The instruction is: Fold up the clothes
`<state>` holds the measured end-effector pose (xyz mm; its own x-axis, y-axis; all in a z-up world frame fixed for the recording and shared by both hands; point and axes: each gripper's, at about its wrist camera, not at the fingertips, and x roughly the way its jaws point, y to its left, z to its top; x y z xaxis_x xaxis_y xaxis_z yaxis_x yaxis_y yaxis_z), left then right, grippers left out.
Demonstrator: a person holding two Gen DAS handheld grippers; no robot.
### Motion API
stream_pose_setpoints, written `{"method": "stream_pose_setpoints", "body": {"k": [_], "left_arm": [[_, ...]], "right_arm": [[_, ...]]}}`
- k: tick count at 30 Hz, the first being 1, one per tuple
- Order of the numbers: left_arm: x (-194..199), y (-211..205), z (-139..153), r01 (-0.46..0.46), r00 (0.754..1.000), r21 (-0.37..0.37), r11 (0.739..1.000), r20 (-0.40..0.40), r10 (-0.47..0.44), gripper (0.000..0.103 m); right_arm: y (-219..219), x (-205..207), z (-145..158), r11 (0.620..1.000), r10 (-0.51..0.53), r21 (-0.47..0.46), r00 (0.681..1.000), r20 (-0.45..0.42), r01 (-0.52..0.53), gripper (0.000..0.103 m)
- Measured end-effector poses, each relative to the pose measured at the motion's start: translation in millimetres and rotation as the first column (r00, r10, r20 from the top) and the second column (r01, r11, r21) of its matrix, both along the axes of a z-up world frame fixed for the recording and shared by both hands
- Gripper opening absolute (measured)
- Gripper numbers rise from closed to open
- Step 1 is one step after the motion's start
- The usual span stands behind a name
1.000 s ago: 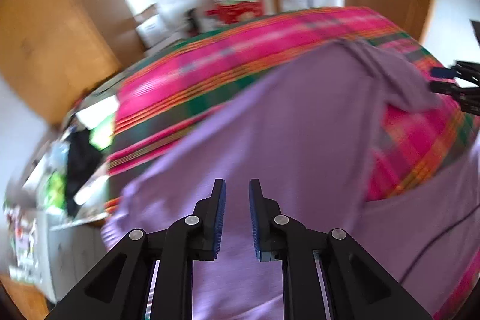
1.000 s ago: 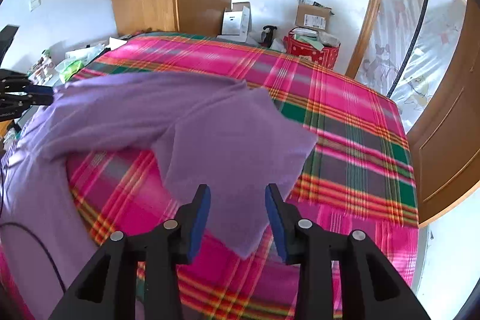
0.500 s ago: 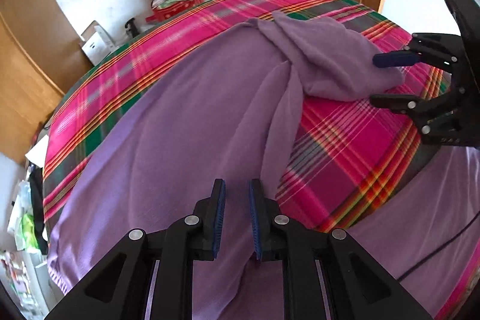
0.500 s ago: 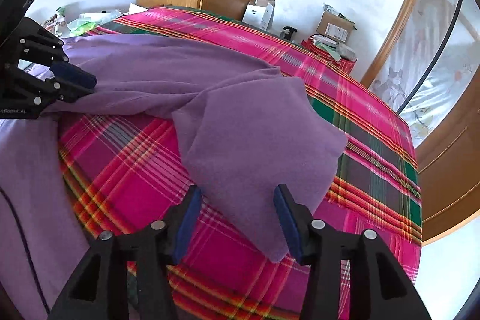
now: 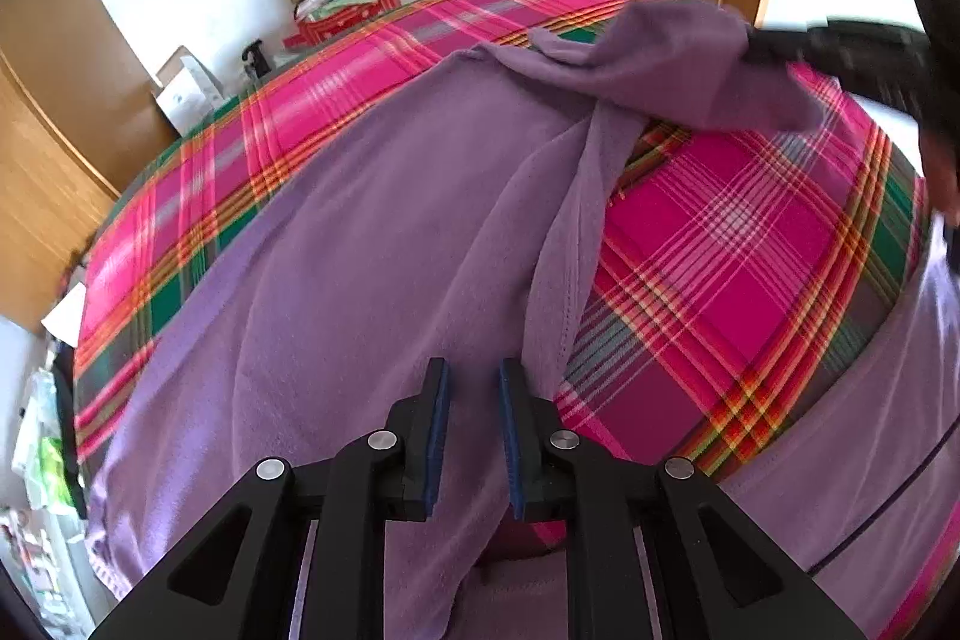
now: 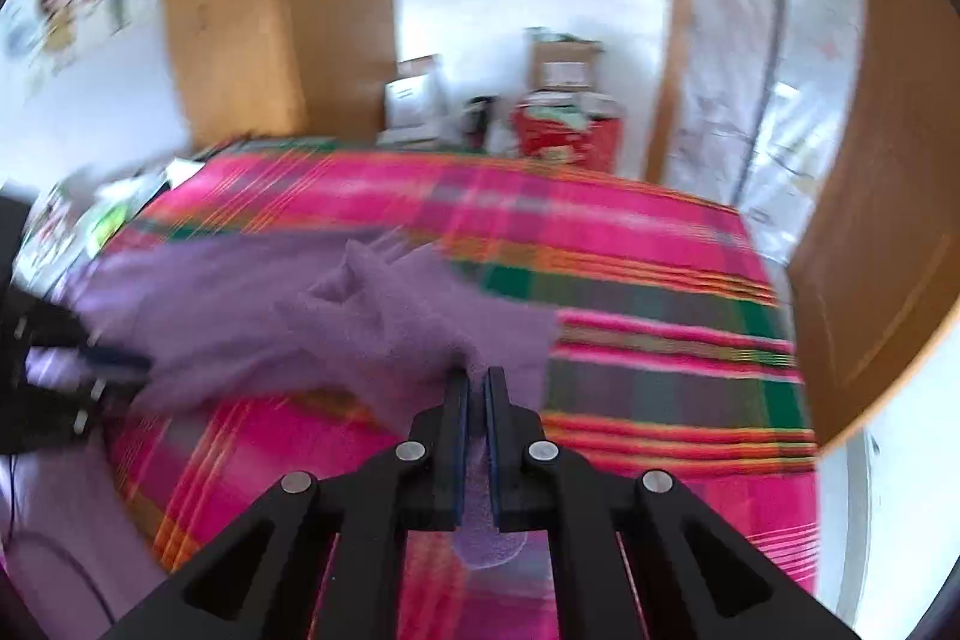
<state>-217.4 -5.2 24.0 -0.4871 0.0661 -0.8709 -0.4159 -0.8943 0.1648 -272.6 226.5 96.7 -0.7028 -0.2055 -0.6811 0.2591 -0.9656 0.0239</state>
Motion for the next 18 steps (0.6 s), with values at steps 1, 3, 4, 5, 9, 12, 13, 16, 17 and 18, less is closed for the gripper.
{"method": "stream_pose_setpoints", "body": {"k": [1, 3, 4, 5, 9, 12, 13, 16, 17, 18], "left_arm": [[1, 2, -1, 0.005, 1.000, 0.000, 1.000, 0.000, -0.005, 0.020], [2, 5, -2, 0.016, 1.000, -0.001, 1.000, 0.000, -0.016, 0.020], [2, 7, -2, 0.019, 1.000, -0.002, 1.000, 0.000, -0.019, 0.020], [1, 8, -3, 0.021, 1.000, -0.003, 1.000, -0.001, -0.021, 0.020], [-2, 15, -3, 0.034, 0.999, 0.000, 0.999, -0.007, -0.034, 0.020], [-4, 19, -3, 0.045, 0.999, -0.006, 0.999, -0.015, -0.045, 0.020], [-4, 21, -4, 0.049, 0.999, -0.010, 0.999, -0.018, -0.049, 0.020], [-7, 25, -3, 0.056, 0.998, -0.001, 0.998, -0.020, -0.056, 0.021], [-8, 27, -1, 0.057, 0.998, 0.011, 0.998, -0.024, -0.057, 0.021], [-9, 28, 1, 0.059, 0.998, 0.023, 0.998, -0.028, -0.058, 0.021]], "right_arm": [[6, -3, 3, 1.000, -0.023, -0.014, 1.000, -0.003, 0.023, 0.005], [18, -7, 8, 0.997, -0.074, -0.028, 0.997, -0.016, 0.074, 0.005], [25, -10, 10, 0.994, -0.096, -0.043, 0.995, -0.017, 0.096, 0.005], [30, -13, 11, 0.992, -0.120, -0.048, 0.993, -0.016, 0.120, 0.005], [45, -23, 12, 0.979, -0.197, -0.061, 0.980, -0.015, 0.196, 0.005], [56, -32, 12, 0.968, -0.245, -0.065, 0.969, -0.015, 0.243, 0.005], [60, -35, 11, 0.964, -0.259, -0.062, 0.966, -0.014, 0.257, 0.005], [64, -44, 9, 0.957, -0.287, -0.050, 0.958, -0.011, 0.286, 0.005], [64, -47, 9, 0.955, -0.294, -0.043, 0.956, -0.015, 0.293, 0.005], [64, -49, 8, 0.953, -0.300, -0.036, 0.954, -0.019, 0.300, 0.005]]}}
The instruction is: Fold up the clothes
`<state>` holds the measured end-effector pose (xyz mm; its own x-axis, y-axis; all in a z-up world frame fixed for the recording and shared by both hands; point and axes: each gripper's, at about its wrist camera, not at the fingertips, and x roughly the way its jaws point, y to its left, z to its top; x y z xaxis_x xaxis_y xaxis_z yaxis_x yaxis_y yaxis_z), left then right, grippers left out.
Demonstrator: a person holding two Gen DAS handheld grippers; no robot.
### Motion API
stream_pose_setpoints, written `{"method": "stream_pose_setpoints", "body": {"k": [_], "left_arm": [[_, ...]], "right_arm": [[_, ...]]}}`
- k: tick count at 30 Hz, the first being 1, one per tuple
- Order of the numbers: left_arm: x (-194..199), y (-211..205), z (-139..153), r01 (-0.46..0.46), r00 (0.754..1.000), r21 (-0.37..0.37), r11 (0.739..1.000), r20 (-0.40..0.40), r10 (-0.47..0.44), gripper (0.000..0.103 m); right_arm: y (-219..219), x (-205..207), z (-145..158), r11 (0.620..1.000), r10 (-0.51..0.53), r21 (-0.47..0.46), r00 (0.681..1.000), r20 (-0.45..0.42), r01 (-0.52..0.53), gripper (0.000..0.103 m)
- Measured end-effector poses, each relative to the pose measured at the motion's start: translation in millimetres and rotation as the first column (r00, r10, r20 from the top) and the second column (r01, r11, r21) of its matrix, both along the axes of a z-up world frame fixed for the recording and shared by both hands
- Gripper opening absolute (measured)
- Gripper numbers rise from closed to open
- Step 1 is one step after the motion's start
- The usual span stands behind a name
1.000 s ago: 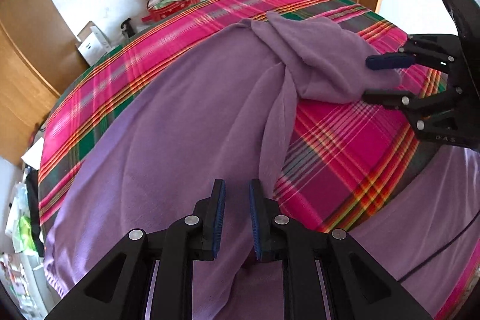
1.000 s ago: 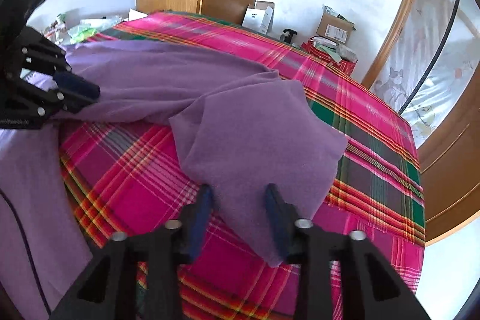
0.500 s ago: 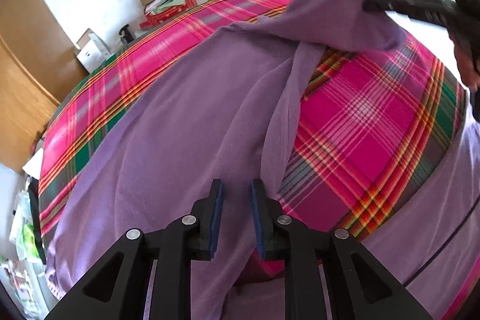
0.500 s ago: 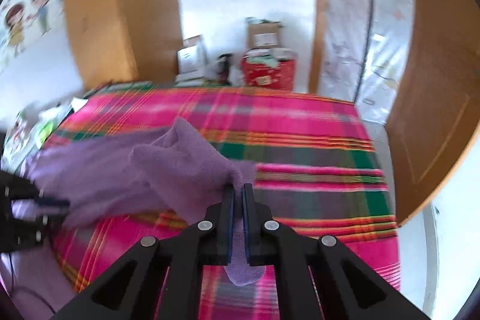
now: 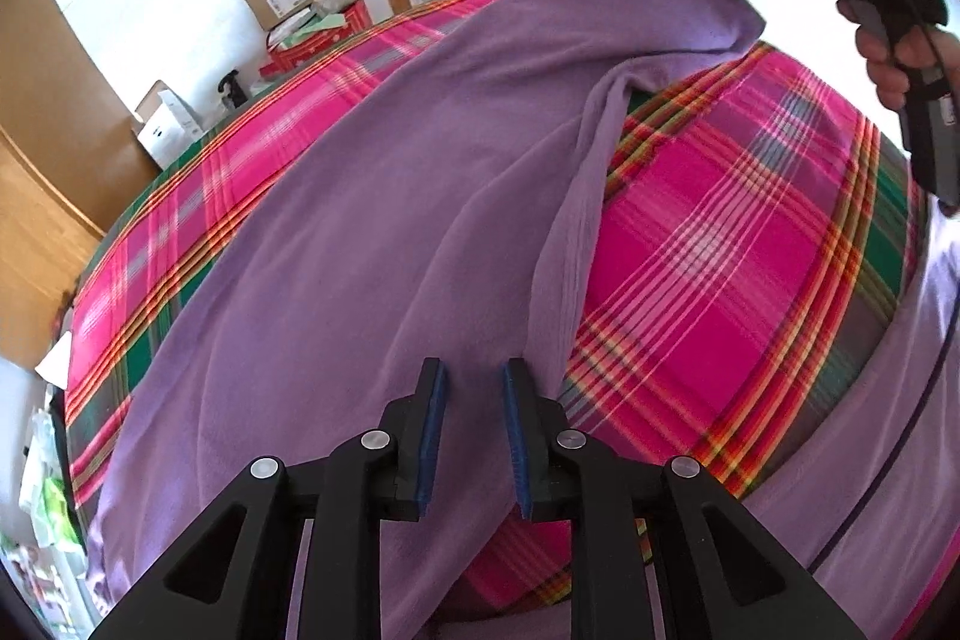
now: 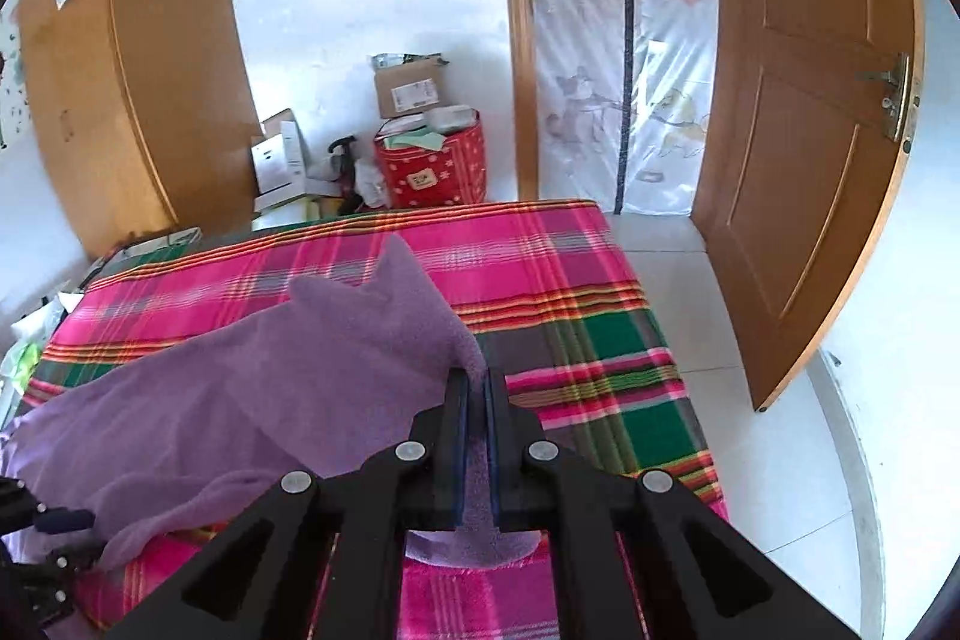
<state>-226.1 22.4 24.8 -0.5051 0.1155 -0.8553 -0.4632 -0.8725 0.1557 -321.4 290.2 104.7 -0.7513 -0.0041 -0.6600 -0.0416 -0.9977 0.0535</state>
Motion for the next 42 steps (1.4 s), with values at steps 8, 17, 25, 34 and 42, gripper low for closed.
{"method": "stream_pose_setpoints", "body": {"k": [8, 17, 25, 34, 42], "left_arm": [[-2, 29, -1, 0.075, 0.997, -0.019, 0.997, -0.019, -0.075, 0.025], [-2, 57, -6, 0.125, 0.991, -0.082, 0.989, -0.041, -0.129, 0.027], [-11, 68, -8, 0.131, 0.988, -0.105, 0.986, -0.068, -0.139, 0.027], [-4, 57, 5, 0.165, 0.986, 0.031, 0.986, -0.037, -0.163, 0.006], [1, 50, 9, 0.184, 0.982, 0.121, 0.975, 0.022, -0.188, 0.006]], "right_arm": [[-2, -21, -7, 0.997, -0.053, 0.057, 0.998, 0.031, 0.051, 0.005], [4, -46, -24, 0.995, -0.084, 0.065, 0.991, 0.108, 0.077, 0.005], [10, -51, -34, 0.996, -0.080, 0.041, 0.987, 0.137, 0.075, 0.006], [12, -46, -21, 0.997, -0.073, 0.039, 0.991, 0.116, 0.069, 0.006], [18, -50, -22, 0.986, -0.128, 0.121, 0.983, 0.131, 0.113, 0.005]]}}
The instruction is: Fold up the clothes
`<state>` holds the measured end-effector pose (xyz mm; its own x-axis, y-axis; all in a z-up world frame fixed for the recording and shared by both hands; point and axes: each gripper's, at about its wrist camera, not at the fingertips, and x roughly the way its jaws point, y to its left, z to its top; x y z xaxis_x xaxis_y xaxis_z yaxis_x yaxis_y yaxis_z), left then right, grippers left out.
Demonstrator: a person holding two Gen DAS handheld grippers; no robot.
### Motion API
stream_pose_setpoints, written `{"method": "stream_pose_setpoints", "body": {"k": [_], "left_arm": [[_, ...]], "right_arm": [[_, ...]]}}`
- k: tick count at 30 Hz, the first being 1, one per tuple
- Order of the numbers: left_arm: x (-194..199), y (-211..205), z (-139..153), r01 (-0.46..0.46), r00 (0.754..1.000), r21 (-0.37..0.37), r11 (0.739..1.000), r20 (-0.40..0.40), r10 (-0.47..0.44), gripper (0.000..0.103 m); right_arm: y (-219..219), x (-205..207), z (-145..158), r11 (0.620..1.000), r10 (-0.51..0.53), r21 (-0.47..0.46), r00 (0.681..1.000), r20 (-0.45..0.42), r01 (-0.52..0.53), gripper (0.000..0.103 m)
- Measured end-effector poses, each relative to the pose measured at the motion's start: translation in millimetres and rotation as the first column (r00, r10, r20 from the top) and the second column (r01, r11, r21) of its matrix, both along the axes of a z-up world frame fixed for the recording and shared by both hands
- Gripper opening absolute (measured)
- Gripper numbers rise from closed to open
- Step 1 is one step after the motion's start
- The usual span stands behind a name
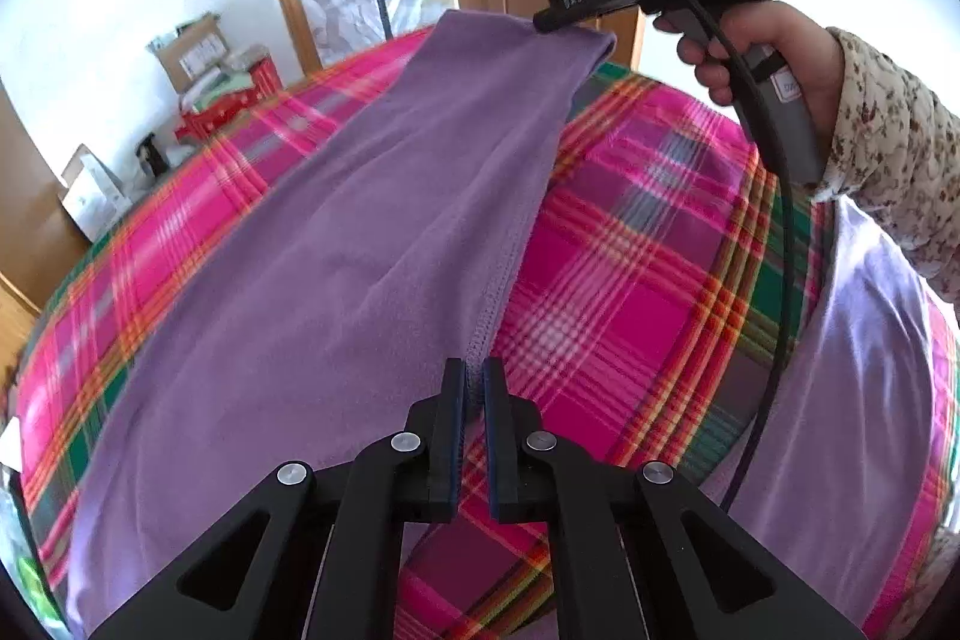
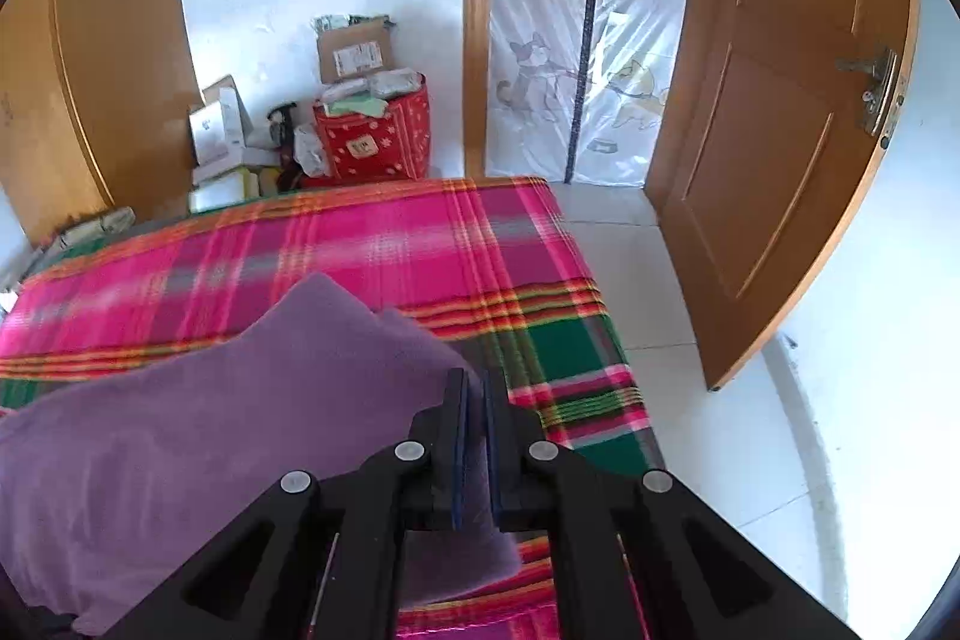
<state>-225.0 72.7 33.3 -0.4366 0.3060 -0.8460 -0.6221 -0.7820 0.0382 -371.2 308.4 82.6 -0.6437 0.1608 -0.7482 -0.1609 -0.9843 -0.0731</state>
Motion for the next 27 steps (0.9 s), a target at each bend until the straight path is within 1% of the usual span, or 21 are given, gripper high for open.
{"method": "stream_pose_setpoints", "body": {"k": [2, 5, 9, 11, 13, 15, 17, 20, 23, 25, 26, 27], "left_arm": [[-9, 2, -8, -0.042, 0.999, -0.016, 0.999, 0.011, 0.042, 0.006], [-16, 3, -16, -0.077, 0.996, -0.007, 0.997, 0.041, 0.077, 0.006], [-12, 4, -17, -0.052, 0.998, 0.000, 0.999, 0.043, 0.052, 0.007], [-14, 1, -18, -0.058, 0.997, 0.010, 0.998, 0.056, 0.057, 0.008], [-18, 0, -19, -0.066, 0.996, 0.020, 0.998, 0.063, 0.065, 0.008], [-16, 1, -19, -0.065, 0.996, 0.014, 0.998, 0.060, 0.064, 0.008], [-12, 5, -19, -0.061, 0.997, 0.002, 0.998, 0.051, 0.061, 0.009], [-9, 5, -18, -0.062, 0.997, -0.001, 0.998, 0.051, 0.062, 0.011], [-10, 2, -15, -0.073, 0.995, 0.008, 0.997, 0.062, 0.073, 0.013], [-10, 0, -13, -0.079, 0.995, 0.017, 0.997, 0.068, 0.077, 0.015], [-10, 0, -13, -0.082, 0.994, 0.019, 0.996, 0.068, 0.080, 0.015], [-10, -1, -12, -0.085, 0.994, 0.021, 0.996, 0.069, 0.083, 0.015]], "right_arm": [[8, -2, -8, 1.000, -0.024, -0.013, 0.999, 0.021, 0.024, 0.006], [24, -1, -18, 0.994, -0.045, -0.096, 0.998, 0.045, 0.049, 0.006], [39, 7, -17, 0.982, -0.008, -0.187, 1.000, 0.007, 0.009, 0.006], [48, 13, -15, 0.956, 0.024, -0.292, 0.999, -0.028, -0.031, 0.006], [49, 18, -16, 0.928, 0.084, -0.361, 0.995, -0.046, -0.095, 0.013], [44, 20, -18, 0.920, 0.132, -0.368, 0.991, -0.037, -0.136, 0.033], [40, 23, -22, 0.923, 0.150, -0.353, 0.988, -0.027, -0.150, 0.035], [40, 25, -28, 0.918, 0.150, -0.369, 0.989, -0.013, -0.144, 0.039], [40, 24, -34, 0.925, 0.136, -0.360, 0.991, 0.013, -0.122, 0.039], [39, 26, -37, 0.919, 0.131, -0.378, 0.991, 0.011, -0.117, 0.039], [38, 27, -36, 0.920, 0.127, -0.374, 0.992, 0.010, -0.114, 0.032], [38, 28, -35, 0.923, 0.123, -0.369, 0.992, 0.008, -0.111, 0.016]]}}
